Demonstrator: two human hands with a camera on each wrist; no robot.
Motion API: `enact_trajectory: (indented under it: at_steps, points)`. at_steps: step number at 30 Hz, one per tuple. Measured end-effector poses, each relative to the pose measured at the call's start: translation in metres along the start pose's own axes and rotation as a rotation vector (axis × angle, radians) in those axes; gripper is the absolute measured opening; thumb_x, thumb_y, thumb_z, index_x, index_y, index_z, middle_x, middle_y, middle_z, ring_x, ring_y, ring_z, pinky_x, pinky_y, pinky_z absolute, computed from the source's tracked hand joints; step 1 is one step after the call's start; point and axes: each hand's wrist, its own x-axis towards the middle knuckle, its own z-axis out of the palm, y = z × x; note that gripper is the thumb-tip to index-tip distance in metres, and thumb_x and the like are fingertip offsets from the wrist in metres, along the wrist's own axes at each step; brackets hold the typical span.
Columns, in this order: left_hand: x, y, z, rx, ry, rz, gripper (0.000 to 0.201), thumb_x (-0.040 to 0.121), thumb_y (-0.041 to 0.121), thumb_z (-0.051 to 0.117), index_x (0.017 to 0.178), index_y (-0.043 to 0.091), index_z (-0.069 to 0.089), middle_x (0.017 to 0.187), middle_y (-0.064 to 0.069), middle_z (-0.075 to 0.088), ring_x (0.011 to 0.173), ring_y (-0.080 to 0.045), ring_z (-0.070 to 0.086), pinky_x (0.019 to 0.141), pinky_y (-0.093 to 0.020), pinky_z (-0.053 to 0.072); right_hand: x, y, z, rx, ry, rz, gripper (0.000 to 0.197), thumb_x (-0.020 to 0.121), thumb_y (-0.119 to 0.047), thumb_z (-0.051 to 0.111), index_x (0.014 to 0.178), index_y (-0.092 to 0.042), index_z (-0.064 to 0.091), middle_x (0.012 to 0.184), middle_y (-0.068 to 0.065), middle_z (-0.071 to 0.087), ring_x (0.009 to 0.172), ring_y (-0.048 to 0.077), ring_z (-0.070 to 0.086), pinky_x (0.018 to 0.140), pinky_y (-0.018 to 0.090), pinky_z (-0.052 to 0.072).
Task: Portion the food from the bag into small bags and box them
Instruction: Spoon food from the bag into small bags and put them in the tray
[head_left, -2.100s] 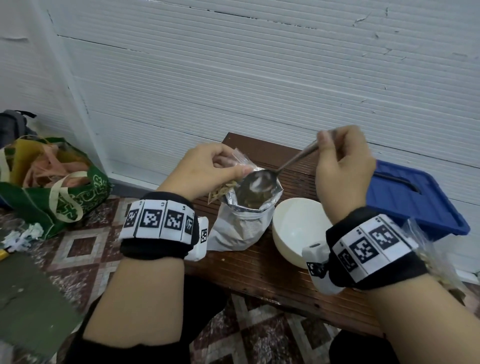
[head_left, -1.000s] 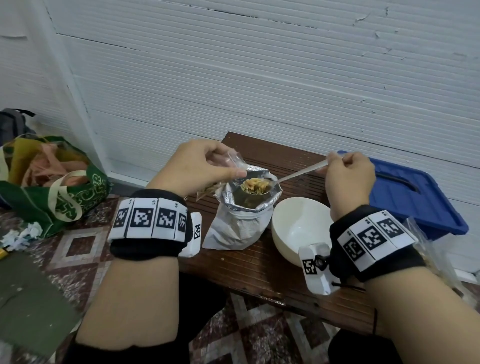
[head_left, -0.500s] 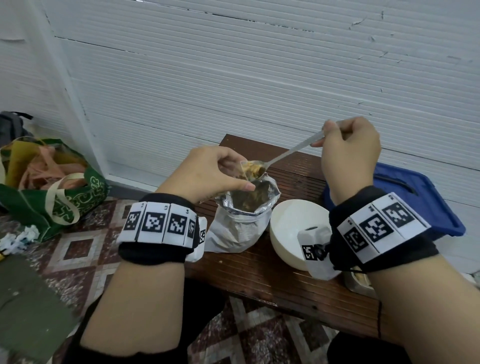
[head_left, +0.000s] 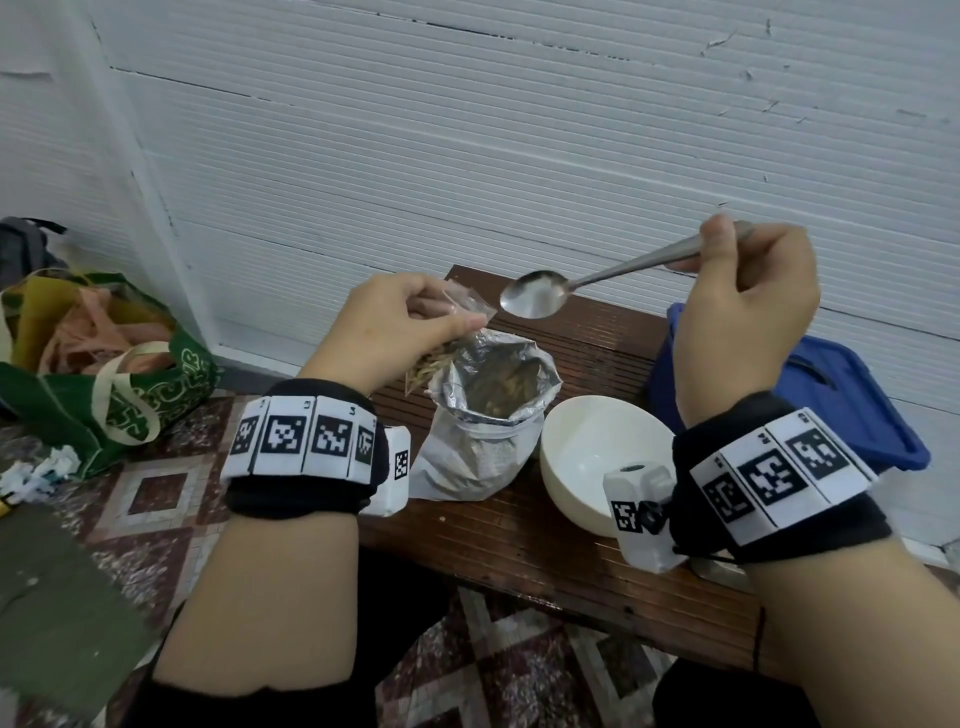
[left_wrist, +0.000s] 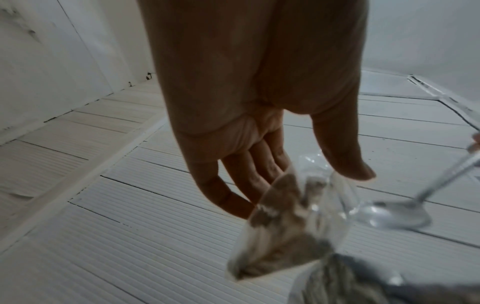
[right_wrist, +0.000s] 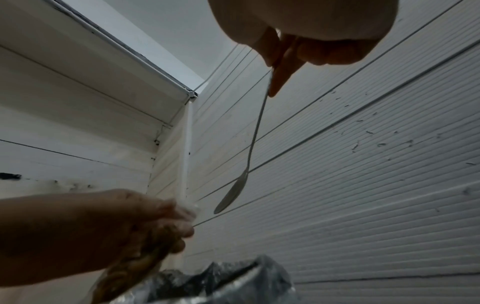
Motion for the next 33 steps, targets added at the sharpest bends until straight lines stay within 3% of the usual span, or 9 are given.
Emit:
enact_trajectory:
  at_steps: [4,6,10,14,16,20,24,27,33]
  points:
    - [0.002,0.002,-0.002,-0.061,0.072,0.022,0.035,0.075,0.040,0.076,0.106,0.025,0.070,0.095,0.007,0.070,0.093,-0.004,0.065,0.082,-0.020,0.053,-0.010,0.017,-0.002,-0.184,-0.110,0.092,0.025,0.094,-0.022,0.056,0.072,-0.022,0.044,0.069,-0.009,0.053,0.062,-0.003,0.052,0.059,0.008,0.038]
    - [0.001,0.006,0.000,-0.090,0.068,0.043,0.038,0.075,0.043,0.074,0.110,0.028,0.069,0.101,0.006,0.070,0.097,-0.005,0.064,0.083,-0.020,0.052,-0.024,0.023,0.000,-0.291,-0.221,0.093,0.023,0.094,-0.023,0.057,0.073,-0.019,0.047,0.065,-0.012,0.049,0.062,-0.001,0.048,0.058,0.008,0.034]
    - [-0.002,0.020,0.009,-0.160,0.023,0.084,0.045,0.067,0.051,0.069,0.108,0.034,0.067,0.100,0.009,0.071,0.096,-0.001,0.065,0.082,-0.016,0.051,-0.056,0.042,0.007,-0.431,-0.413,-0.011,0.019,0.090,-0.028,0.060,0.073,-0.021,0.054,0.065,-0.008,0.055,0.073,0.025,0.056,0.075,0.040,0.045]
    - [-0.005,0.028,0.017,-0.202,0.006,0.123,0.045,0.068,0.047,0.071,0.109,0.028,0.070,0.095,0.010,0.072,0.092,0.001,0.067,0.081,-0.015,0.052,-0.072,0.054,0.011,-0.642,-0.566,-0.114,0.021,0.088,-0.035,0.062,0.078,-0.017,0.065,0.078,0.000,0.065,0.084,0.030,0.054,0.078,0.037,0.034]
    - [-0.005,0.030,0.021,-0.234,0.001,0.125,0.043,0.071,0.044,0.072,0.110,0.026,0.070,0.097,0.008,0.073,0.092,-0.002,0.068,0.080,-0.017,0.053,-0.072,0.056,0.010,-0.667,-0.583,-0.105,0.021,0.088,-0.037,0.061,0.083,-0.017,0.067,0.083,0.002,0.065,0.087,0.029,0.052,0.078,0.035,0.031]
    - [-0.006,0.040,0.030,-0.296,-0.024,0.147,0.032,0.079,0.031,0.074,0.110,0.023,0.071,0.098,0.005,0.074,0.094,-0.005,0.068,0.084,-0.021,0.053,-0.056,0.048,0.000,-0.458,-0.544,0.057,0.029,0.093,-0.041,0.054,0.083,-0.017,0.066,0.079,0.002,0.064,0.082,0.021,0.057,0.079,0.038,0.044]
    - [-0.008,0.055,0.055,-0.268,-0.103,0.203,0.036,0.079,0.035,0.074,0.113,0.026,0.070,0.102,0.006,0.073,0.100,-0.006,0.067,0.095,-0.034,0.051,-0.030,0.028,-0.032,-0.205,-0.378,0.250,0.037,0.099,-0.037,0.045,0.079,-0.017,0.070,0.066,-0.004,0.059,0.063,0.001,0.053,0.062,0.016,0.040]
    - [-0.013,0.066,0.087,-0.224,-0.201,0.260,0.038,0.081,0.031,0.074,0.118,0.023,0.068,0.105,0.008,0.073,0.101,-0.003,0.065,0.095,-0.034,0.051,-0.012,0.017,-0.063,-0.089,-0.295,0.349,0.040,0.097,-0.039,0.049,0.068,-0.021,0.070,0.062,-0.004,0.064,0.058,0.000,0.054,0.064,0.020,0.040]
    - [-0.034,0.072,0.152,-0.127,-0.259,0.308,0.046,0.081,0.035,0.073,0.125,0.024,0.064,0.116,0.008,0.067,0.105,0.000,0.060,0.093,-0.025,0.048,0.002,0.014,-0.121,-0.223,-0.460,0.357,0.035,0.088,-0.026,0.064,0.054,-0.019,0.067,0.046,-0.011,0.054,0.049,0.000,0.046,0.060,0.025,0.035]
